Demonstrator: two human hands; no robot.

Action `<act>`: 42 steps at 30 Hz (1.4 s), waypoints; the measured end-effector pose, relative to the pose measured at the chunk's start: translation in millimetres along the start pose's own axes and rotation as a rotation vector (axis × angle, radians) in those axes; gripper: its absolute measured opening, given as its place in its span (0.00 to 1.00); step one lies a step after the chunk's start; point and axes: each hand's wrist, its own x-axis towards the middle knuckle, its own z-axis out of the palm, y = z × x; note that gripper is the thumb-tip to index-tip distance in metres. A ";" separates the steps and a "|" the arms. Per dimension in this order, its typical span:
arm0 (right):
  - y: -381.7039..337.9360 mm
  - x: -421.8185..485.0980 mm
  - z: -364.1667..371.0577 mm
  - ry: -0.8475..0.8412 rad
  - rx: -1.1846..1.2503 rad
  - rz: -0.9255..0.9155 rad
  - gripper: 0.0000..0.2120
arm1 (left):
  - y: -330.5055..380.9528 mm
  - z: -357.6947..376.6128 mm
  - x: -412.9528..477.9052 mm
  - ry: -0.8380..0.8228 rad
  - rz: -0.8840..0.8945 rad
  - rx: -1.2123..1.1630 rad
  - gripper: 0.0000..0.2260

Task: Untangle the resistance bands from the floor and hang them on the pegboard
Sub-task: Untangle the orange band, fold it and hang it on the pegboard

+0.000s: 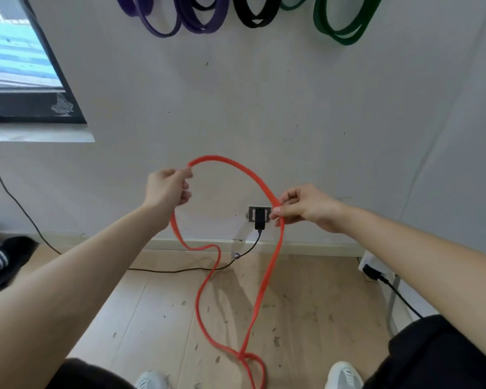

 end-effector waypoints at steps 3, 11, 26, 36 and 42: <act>-19.8 -6.6 -4.4 -0.027 0.072 -0.076 0.02 | -29.4 -1.5 6.8 -0.172 -0.070 0.311 0.08; -65.1 -23.0 -6.0 -0.075 0.029 -0.269 0.04 | -31.0 27.2 -24.0 -0.652 -0.044 0.550 0.19; -85.5 -36.9 -16.8 -0.066 -0.003 -0.379 0.04 | -1.3 83.0 -67.9 -0.705 0.163 0.035 0.15; -88.3 -38.3 -28.0 0.077 0.190 -0.454 0.03 | 1.7 84.0 -73.5 -0.692 0.244 0.086 0.06; -74.3 -27.8 -36.2 0.208 0.229 -0.397 0.06 | 1.0 73.6 -60.2 -0.519 0.342 0.189 0.05</act>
